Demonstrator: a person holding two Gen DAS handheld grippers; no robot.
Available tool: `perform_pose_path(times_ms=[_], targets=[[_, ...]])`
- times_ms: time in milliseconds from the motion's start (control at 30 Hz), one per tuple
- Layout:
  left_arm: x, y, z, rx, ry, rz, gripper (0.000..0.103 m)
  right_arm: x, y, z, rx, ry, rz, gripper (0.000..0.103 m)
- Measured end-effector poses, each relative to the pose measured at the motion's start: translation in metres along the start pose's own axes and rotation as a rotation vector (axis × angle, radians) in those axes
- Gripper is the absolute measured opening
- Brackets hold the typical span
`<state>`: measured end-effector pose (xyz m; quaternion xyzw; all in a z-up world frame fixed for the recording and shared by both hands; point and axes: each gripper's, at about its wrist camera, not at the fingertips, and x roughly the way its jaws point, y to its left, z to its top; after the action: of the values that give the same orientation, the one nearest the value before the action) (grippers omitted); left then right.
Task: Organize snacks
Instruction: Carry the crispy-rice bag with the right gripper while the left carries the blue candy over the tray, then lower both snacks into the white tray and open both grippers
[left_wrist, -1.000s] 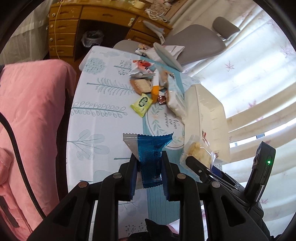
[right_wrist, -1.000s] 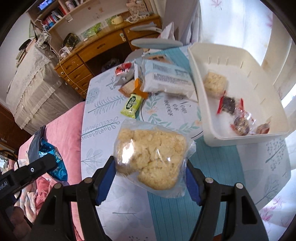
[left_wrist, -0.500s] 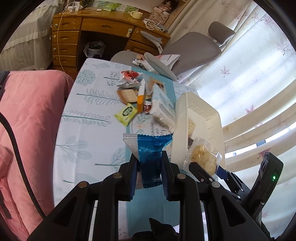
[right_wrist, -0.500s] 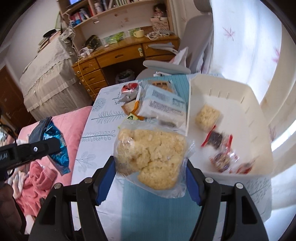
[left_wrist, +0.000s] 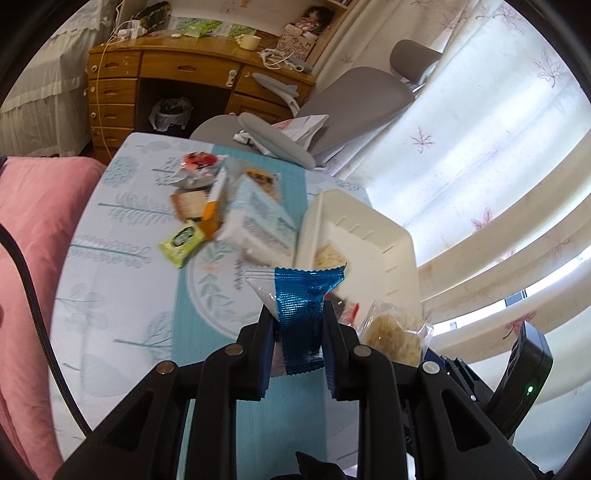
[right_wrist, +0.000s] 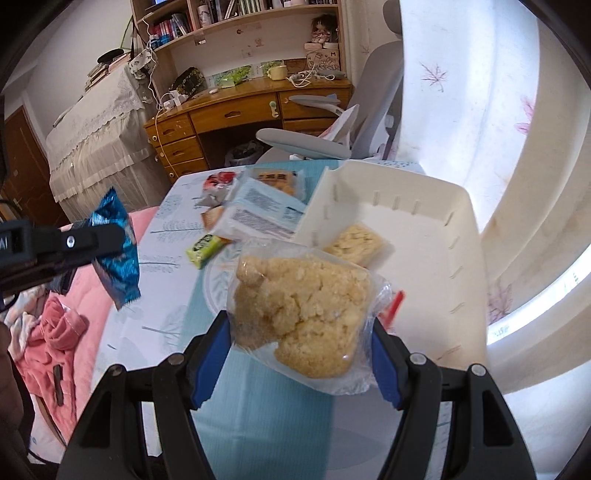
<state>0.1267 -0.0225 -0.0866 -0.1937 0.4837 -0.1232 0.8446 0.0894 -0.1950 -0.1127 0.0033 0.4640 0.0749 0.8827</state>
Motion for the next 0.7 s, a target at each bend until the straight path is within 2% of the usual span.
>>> perform_pose_path(times_ms=[300, 600, 667, 700], targets=[[0.036, -0.049, 0.006, 0.005, -0.018, -0.027, 0.021, -0.002, -0.049, 0.005, -0.029, -0.024, -0.014, 0.07], [0.066, -0.074, 0.011, 0.01, 0.005, -0.037, 0.022, 0.004, -0.073, 0.007, -0.049, 0.002, -0.004, 0.07], [0.072, -0.078, 0.011, 0.014, 0.024, -0.03, 0.027, 0.006, -0.076, 0.008, -0.051, 0.009, -0.005, 0.07], [0.075, -0.078, 0.011, 0.012, 0.033, -0.031, 0.036, 0.008, -0.078, 0.008, -0.048, 0.018, -0.003, 0.071]])
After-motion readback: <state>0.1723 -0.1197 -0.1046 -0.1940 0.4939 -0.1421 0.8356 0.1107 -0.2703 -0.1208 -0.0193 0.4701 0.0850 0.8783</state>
